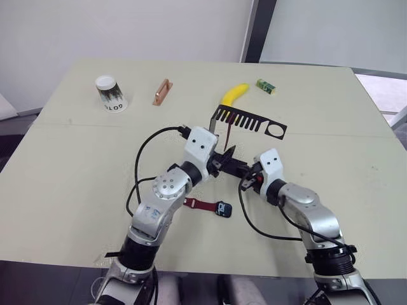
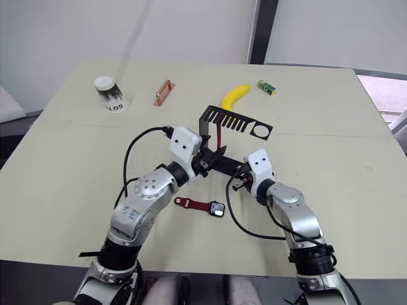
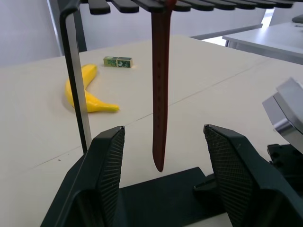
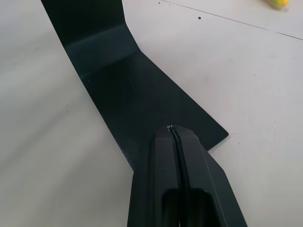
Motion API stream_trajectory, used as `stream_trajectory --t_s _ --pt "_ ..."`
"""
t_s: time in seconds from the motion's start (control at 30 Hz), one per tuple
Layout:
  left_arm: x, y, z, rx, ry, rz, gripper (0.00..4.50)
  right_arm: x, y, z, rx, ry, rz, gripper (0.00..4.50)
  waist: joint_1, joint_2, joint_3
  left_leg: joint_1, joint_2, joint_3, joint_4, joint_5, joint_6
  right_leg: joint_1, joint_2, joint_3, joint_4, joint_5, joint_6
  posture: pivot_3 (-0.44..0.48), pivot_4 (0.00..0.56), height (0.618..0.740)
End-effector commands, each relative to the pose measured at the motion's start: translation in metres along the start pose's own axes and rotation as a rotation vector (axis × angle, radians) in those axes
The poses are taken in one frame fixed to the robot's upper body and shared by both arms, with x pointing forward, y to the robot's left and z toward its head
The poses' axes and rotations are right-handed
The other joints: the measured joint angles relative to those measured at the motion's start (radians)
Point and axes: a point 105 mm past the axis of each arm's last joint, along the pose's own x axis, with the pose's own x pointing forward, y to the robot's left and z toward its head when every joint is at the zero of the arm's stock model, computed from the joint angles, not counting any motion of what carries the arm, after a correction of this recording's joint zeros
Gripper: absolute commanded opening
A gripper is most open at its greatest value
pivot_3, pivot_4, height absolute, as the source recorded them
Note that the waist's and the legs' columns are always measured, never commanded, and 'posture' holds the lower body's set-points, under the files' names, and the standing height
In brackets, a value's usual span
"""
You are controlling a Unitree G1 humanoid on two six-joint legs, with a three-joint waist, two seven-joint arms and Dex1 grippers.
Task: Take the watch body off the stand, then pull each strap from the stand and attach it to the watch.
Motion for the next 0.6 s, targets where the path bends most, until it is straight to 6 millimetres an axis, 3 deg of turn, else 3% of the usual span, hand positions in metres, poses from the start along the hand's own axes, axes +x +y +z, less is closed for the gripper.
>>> stream_trajectory --t_s 0.03,0.23,0.33,0.47,0.6 --pt "0.008 -0.002 0.012 0.01 -0.055 0.004 2.88 0.001 0.001 -0.025 0.032 0.099 -0.025 0.0 0.0 0.0 0.0 0.0 0.0 0.0 0.0 0.0 0.0 0.0 0.0 0.0 0.0 0.0 0.0 0.0 0.15 0.74" --pt "0.017 -0.005 0.007 0.003 -0.048 0.006 2.88 0.001 -0.001 -0.025 0.019 0.101 -0.027 0.0 0.0 0.0 0.0 0.0 0.0 0.0 0.0 0.0 0.0 0.0 0.0 0.0 0.0 0.0 0.0 0.0 0.15 0.74" --pt "0.019 -0.011 0.006 0.006 -0.049 -0.026 2.1 0.0 -0.001 -0.024 0.018 0.1 -0.026 0.0 0.0 0.0 0.0 0.0 0.0 0.0 0.0 0.0 0.0 0.0 0.0 0.0 0.0 0.0 0.0 0.0 0.15 0.74" --pt "0.02 -0.012 0.007 0.023 -0.057 -0.024 0.18 0.0 0.0 -0.025 0.021 0.101 -0.023 0.0 0.001 0.0 0.0 0.0 0.0 0.0 0.0 0.0 0.0 0.0 0.0 0.0 0.0 0.0 0.0 0.0 0.15 0.74" --pt "0.02 -0.013 0.009 0.063 -0.071 -0.026 0.02 -0.001 0.001 -0.024 0.027 0.1 -0.022 0.0 0.001 0.0 0.0 0.0 0.0 0.0 0.0 0.0 0.0 0.0 0.0 0.0 -0.001 0.0 0.0 0.0 0.15 0.74"
